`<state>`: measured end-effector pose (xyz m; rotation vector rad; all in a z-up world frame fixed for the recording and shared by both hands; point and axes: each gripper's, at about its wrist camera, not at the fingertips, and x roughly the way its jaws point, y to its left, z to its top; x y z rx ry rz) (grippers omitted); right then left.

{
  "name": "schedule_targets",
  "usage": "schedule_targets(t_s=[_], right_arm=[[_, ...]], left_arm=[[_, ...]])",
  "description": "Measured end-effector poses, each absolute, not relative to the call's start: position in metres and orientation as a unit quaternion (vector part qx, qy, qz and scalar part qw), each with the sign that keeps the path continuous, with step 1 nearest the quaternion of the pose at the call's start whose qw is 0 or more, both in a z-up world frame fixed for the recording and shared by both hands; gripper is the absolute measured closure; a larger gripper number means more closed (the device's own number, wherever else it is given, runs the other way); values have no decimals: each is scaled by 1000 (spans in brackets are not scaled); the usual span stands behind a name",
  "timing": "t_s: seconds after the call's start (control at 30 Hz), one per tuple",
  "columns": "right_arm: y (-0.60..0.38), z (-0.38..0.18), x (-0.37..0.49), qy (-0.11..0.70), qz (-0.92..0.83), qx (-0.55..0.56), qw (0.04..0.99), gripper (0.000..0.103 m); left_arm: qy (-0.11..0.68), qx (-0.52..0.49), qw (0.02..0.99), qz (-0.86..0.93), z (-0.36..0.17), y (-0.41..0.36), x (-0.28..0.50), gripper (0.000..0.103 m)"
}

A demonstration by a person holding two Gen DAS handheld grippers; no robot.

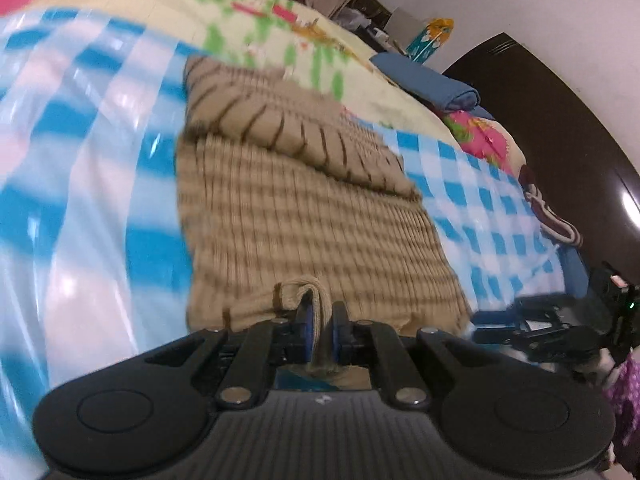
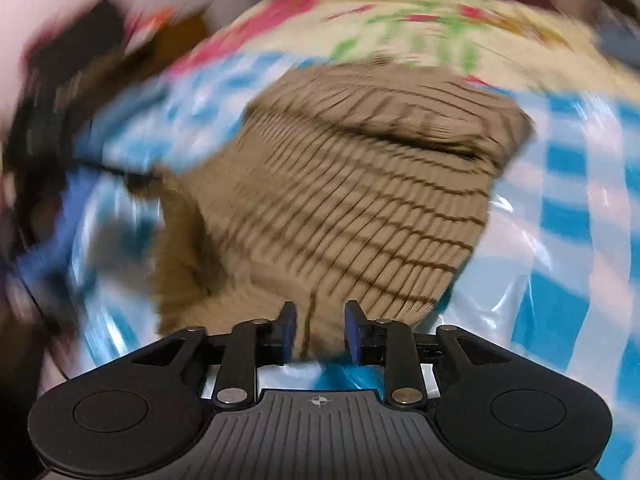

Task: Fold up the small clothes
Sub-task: 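Lift the hem and fold it toward the collar with the left tool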

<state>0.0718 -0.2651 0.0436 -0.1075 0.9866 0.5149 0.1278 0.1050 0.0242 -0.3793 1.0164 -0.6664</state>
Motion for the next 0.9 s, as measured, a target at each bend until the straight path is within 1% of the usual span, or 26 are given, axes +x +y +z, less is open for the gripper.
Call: schedule_targets(t_s=[0.03,0.07,0.1,0.27,0.37,0.47,0.5,0.53,0.63,0.67,0.7,0.77,0.87,0.9], right_arm=[[-257,44,65,464,257,-92,843,60],[-249,43,61,460,271,-123,836,49],[-241,43,57,455,285,-155,829,42],[-215,44,58,433,330,-235,805,42],[-206,50,65,423,343,-245,802,42],[-201,40,78,436,348,-263,787,41],[-200,34,79,445,347,-270,780,42],[-198,26,82,456,348,-275,772,42],[-194,17,81,470,351,-282,759,45],[-194,16,79,475,351,-276,758,52],[-193,15,78,480,350,-273,757,54],[-195,15,73,487,349,-266,755,62],[-202,18,73,497,338,-236,764,75],[-204,20,72,498,334,-223,768,78]], left_arm=[[478,-178,802,-311,24,108,120,88],[480,-174,803,-309,24,109,114,88],[484,-165,803,-306,25,111,107,88],[494,-150,805,-293,29,125,93,88],[484,-143,812,-293,38,134,89,87],[477,-122,816,-304,45,139,90,80],[481,-108,815,-304,43,139,93,76],[488,-97,813,-303,41,137,95,73],[519,-37,803,-290,28,132,98,73],[523,0,803,-284,25,127,95,73],[519,54,807,-276,23,119,89,73],[491,167,807,-282,24,103,72,73],[434,303,792,-303,26,87,49,73],[425,333,784,-308,25,84,45,73]])
